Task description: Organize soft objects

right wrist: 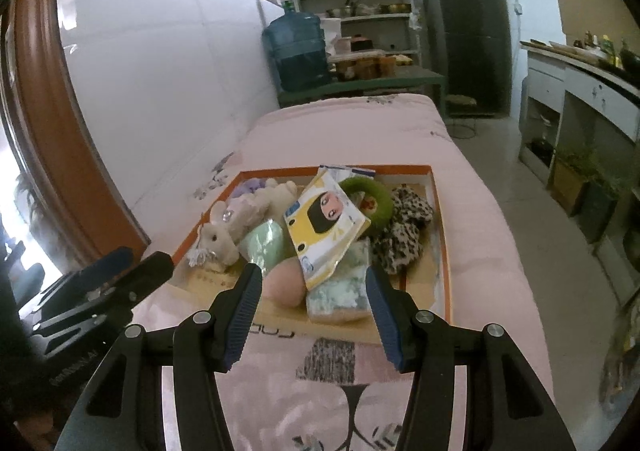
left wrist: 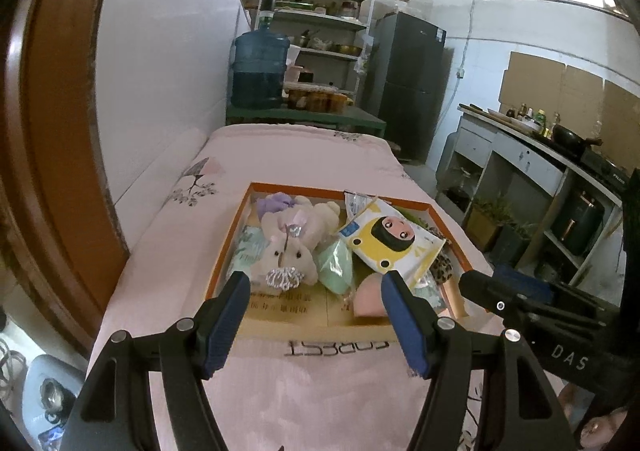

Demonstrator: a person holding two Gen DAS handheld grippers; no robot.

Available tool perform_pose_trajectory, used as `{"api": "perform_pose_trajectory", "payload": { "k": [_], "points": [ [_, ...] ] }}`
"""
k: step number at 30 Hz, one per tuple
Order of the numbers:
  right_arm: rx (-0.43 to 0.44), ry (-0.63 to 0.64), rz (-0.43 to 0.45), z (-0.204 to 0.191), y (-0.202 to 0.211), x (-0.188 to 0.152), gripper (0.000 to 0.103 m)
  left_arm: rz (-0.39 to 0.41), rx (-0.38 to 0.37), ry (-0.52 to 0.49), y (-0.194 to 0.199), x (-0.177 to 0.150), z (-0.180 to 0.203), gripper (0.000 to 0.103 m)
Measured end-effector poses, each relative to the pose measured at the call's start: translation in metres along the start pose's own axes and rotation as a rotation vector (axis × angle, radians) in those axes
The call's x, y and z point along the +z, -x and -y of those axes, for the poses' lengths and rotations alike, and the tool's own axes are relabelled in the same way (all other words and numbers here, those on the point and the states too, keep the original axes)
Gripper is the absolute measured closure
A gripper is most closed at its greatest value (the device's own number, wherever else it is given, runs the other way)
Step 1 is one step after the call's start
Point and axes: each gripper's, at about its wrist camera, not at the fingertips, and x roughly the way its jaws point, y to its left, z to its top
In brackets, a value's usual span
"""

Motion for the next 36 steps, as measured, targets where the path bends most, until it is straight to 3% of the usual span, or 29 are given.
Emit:
{"api": "perform_pose_trajectory", "payload": {
  "k": [17, 24, 36],
  "points": [
    [-0.042, 0.029, 0.05, -0.017, 0.04, -0.03, 0.047, 0.043, 0.154, -0.005, 0.042, -0.021, 0.01, 0.035],
    [-0.033, 0.027, 0.058, -0.022, 0.057, -0.039, 0.047, 0.046, 0.126, 0.012, 0.06, -0.027, 0.009, 0.036],
    [-0.078, 0.014, 0.072, -0.034, 0.087, -0.051, 0.047, 0.048, 0.157, -0.011, 0.084, -0.04, 0.01, 0.039]
  ]
}}
